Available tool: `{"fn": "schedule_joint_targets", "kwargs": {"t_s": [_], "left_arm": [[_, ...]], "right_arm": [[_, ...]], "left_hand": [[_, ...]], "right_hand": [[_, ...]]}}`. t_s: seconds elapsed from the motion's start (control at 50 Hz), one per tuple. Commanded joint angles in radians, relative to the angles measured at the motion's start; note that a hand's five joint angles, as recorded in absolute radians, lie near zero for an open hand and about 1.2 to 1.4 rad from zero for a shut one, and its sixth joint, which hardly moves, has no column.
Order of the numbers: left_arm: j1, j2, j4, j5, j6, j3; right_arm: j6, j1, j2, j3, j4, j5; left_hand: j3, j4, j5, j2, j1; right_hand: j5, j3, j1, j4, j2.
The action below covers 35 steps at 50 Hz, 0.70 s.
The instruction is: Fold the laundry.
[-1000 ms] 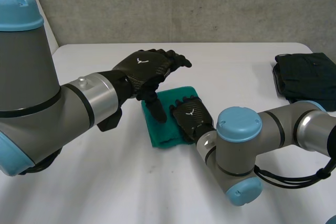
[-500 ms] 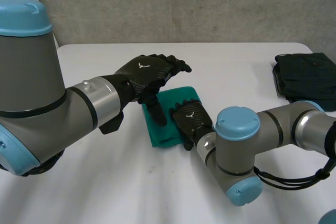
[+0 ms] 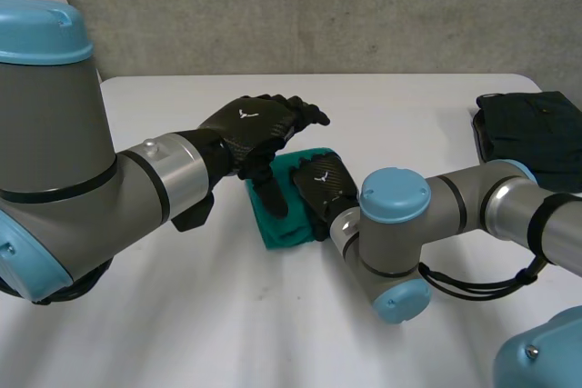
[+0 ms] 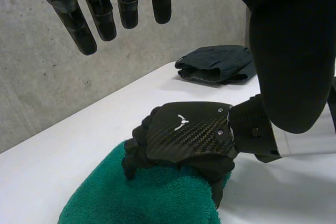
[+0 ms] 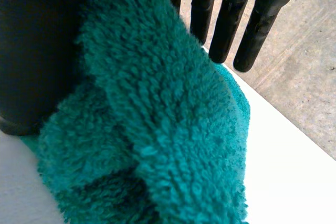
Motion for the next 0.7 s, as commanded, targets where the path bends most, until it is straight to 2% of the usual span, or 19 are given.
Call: {"fn": "schedule_joint_targets", "kwargs": {"t_s": [0.02, 0.04, 0.1, 0.24, 0.38, 0.5, 0.52, 0.56, 0.7], "left_arm": [[0.002, -0.005, 0.001, 0.000, -0.001, 0.001], [0.002, -0.005, 0.001, 0.000, -0.001, 0.001], [0.002, -0.005, 0.001, 0.000, -0.001, 0.001], [0.002, -0.005, 0.001, 0.000, -0.005, 0.001], [0.000, -0.004, 0.007, 0.000, -0.007, 0.001], [0.000, -0.005, 0.007, 0.000, -0.007, 0.000], [0.000, -0.004, 0.007, 0.000, -0.007, 0.000], [0.000, -0.005, 0.007, 0.000, -0.007, 0.000], [0.000, -0.004, 0.007, 0.000, -0.020, -0.002]], "right_arm": [[0.001, -0.002, 0.027, -0.049, 0.030, 0.000], [0.003, -0.002, 0.019, -0.055, 0.030, 0.005], [0.004, -0.005, -0.007, -0.064, 0.030, 0.012], [0.001, -0.048, -0.075, -0.051, 0.041, 0.006], [-0.004, -0.181, -0.145, 0.000, 0.102, -0.020], [-0.030, -0.218, -0.170, 0.052, 0.124, -0.110], [-0.033, -0.220, -0.170, 0.057, 0.124, -0.117], [-0.034, -0.217, -0.170, 0.074, 0.124, -0.136], [-0.033, -0.210, -0.168, 0.104, 0.124, -0.140]], "left_hand": [[0.003, 0.011, -0.005, 0.011, 0.012], [0.003, 0.011, -0.005, 0.011, 0.012], [0.003, 0.011, -0.005, 0.011, 0.012], [0.006, 0.014, -0.002, 0.014, 0.015], [0.012, 0.020, 0.003, 0.020, 0.020], [0.012, 0.020, 0.003, 0.020, 0.020], [0.012, 0.020, 0.003, 0.020, 0.020], [0.012, 0.020, 0.003, 0.020, 0.020], [0.012, 0.020, 0.003, 0.020, 0.020]], "right_hand": [[0.606, 0.492, 0.556, 0.489, 0.489], [0.808, 0.693, 0.757, 0.690, 0.691], [1.008, 0.894, 0.958, 0.891, 0.891], [1.008, 0.894, 0.958, 0.891, 0.891], [1.008, 0.894, 0.958, 0.891, 0.891], [1.008, 0.894, 0.958, 0.891, 0.891], [0.980, 0.866, 0.930, 0.863, 0.863], [0.697, 0.582, 0.647, 0.580, 0.580], [0.361, 0.246, 0.310, 0.244, 0.244]]}}
